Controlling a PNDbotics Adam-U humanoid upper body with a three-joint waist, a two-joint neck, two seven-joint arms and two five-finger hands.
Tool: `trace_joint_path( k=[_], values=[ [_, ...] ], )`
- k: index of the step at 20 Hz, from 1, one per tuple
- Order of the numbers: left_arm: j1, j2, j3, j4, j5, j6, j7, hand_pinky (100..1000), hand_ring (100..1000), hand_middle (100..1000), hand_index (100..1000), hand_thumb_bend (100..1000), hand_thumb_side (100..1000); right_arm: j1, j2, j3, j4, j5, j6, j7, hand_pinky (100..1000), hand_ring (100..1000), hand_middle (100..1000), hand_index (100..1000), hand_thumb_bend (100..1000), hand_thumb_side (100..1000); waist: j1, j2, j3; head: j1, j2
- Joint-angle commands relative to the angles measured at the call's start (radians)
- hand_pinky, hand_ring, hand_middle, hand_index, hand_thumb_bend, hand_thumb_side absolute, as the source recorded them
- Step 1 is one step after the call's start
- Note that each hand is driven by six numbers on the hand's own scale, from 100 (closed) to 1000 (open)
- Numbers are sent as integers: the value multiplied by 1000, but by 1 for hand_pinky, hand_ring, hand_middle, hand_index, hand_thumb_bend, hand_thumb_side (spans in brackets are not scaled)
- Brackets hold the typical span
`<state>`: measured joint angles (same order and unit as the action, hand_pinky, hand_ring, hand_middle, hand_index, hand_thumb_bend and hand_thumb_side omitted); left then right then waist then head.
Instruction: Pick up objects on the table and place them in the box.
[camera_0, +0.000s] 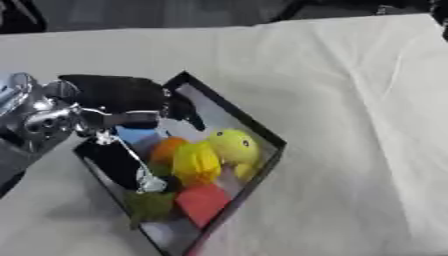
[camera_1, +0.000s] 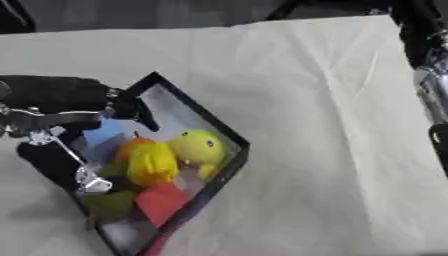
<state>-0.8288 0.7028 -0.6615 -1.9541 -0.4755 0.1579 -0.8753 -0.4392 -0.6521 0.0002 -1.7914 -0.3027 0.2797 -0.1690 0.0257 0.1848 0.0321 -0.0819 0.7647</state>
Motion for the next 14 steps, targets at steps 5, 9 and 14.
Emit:
trace_joint_path(
  k=[5, 9, 14],
  values=[
    [10, 6, 46, -11, -26, -27, 7, 857, 870, 855, 954, 723, 648, -10, -17, -10, -15, 0, -1, 0, 929, 744, 731, 821, 100, 698, 12, -22, 2, 5, 5],
    [38, 22, 102, -42, -7, -21, 49, 858, 868, 852, 952, 688, 655, -11, -15, -11, -17, -1, -2, 1, 929, 744, 731, 821, 100, 695, 13, -24, 7, -1, 5],
    [76, 9, 143, -46, 4, -5, 95, 836, 829, 806, 912, 213, 695, -2, -16, -20, -22, 0, -7, -5, 928, 744, 731, 820, 100, 680, 7, -26, 24, -22, 5]
  ],
)
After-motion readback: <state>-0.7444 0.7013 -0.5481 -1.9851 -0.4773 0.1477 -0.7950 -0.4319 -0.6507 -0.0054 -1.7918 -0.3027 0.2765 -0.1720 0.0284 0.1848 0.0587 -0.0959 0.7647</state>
